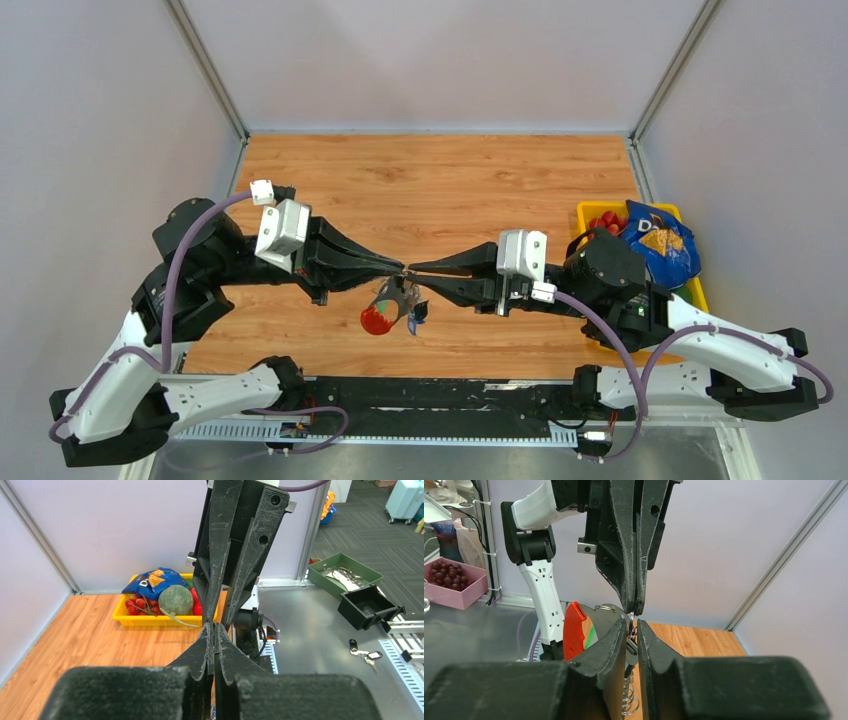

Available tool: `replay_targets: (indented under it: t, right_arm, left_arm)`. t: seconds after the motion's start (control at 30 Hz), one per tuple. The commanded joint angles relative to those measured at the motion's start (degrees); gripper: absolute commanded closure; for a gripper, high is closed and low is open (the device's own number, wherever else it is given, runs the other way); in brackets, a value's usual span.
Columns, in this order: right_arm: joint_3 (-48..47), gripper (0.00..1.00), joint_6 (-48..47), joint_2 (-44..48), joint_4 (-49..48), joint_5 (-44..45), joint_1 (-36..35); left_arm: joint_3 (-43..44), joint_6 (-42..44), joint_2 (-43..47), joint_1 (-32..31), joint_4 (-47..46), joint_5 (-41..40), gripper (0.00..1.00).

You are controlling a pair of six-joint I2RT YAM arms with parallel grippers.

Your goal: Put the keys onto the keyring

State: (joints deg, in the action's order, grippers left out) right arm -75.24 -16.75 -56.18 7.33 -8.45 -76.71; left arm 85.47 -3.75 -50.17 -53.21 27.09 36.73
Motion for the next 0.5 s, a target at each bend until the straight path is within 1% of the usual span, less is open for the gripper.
replay_targets:
  t: [0.0,0.13,0.2,0.23,0.33,0.47]
  right_arm:
    - [0.21,0.81,0.86,-0.25,-1.80,1.29,-0.24]
    - [-0.15,0.82,0.76,-1.00,-2.07,0.87,-0.22]
    - [-0.46,0.85,0.72,-1.39,-2.17,0.66,-0.20]
    - [-0.54,0.87,0.69,-1.57,-2.23,0.57,-0.21]
    - [-0.76,1.00,0.54,-1.91,-2.24,0.47,-0.21]
    - [-0.23,1.00,0.19,-1.39,-2.28,0.75,-0.20]
  left_arm:
    - [0.05,-1.13,0.79,-0.20,-5.32,0.62,1.00]
    - [-0.10,-1.30,0.87,-0.21,-5.67,0.89,1.00]
    - [-0.08,-1.34,0.79,-0.20,-5.73,0.90,1.00]
    - [-0.11,-1.35,0.74,-0.15,-5.73,0.93,1.00]
    - [-0.13,-1.23,0.88,-0.21,-5.73,0.88,1.00]
    - [-0.07,-1.05,1.31,-0.22,-5.69,0.45,1.00]
